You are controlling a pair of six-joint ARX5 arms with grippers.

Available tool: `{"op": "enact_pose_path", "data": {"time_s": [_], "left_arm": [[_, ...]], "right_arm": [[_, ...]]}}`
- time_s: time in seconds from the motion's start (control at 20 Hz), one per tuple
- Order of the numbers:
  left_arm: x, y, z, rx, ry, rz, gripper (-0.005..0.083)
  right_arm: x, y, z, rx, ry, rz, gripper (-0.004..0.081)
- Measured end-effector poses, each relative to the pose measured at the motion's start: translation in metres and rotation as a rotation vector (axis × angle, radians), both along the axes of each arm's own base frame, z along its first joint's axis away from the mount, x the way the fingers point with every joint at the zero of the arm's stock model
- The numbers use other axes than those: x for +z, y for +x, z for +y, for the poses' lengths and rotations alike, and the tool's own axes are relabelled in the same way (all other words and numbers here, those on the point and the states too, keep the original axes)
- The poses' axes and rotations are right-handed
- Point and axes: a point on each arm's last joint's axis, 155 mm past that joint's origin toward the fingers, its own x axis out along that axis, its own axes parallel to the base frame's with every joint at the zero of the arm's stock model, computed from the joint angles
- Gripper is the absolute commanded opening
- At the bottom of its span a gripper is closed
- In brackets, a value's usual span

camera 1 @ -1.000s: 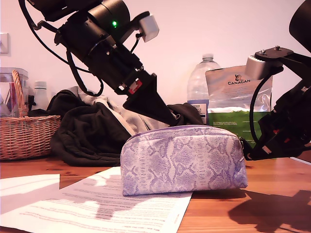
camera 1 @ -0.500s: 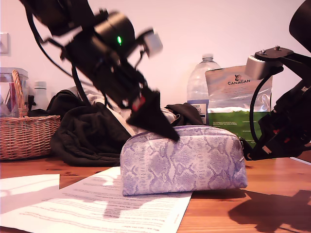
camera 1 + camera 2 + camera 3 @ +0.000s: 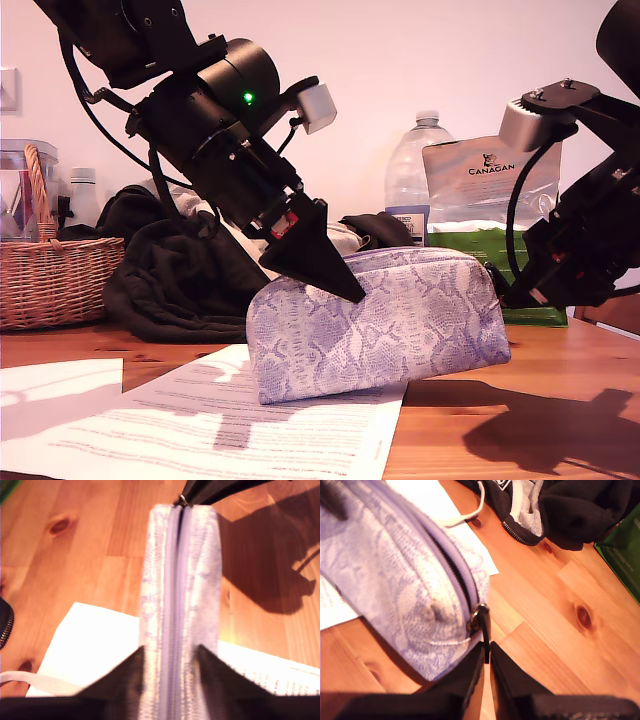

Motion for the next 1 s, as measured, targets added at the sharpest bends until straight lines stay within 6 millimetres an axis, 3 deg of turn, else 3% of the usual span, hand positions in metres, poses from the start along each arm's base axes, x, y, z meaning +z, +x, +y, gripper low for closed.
{"op": "enact_pose_path", "data": {"time_s": [0.35, 0.8, 1.0], "left_arm": [[-0.007, 0.004, 0.008, 0.015, 0.058, -0.032, -0.0020], [-0.009, 0.006, 0.010, 0.024, 0.077, -0.040, -0.0021], [-0.010, 0.005, 0.010, 0.023, 0.079, -0.036, -0.0021]], "right_arm": [[0.006, 0.007, -0.009, -0.034, -0.059, -0.053, -0.0012], [0.043, -0.002, 0.031, 0.089, -0.038, -0.159, -0.0012], [0.051, 0.002, 0.032, 0.080, -0.044, -0.179, -0.0012]]}}
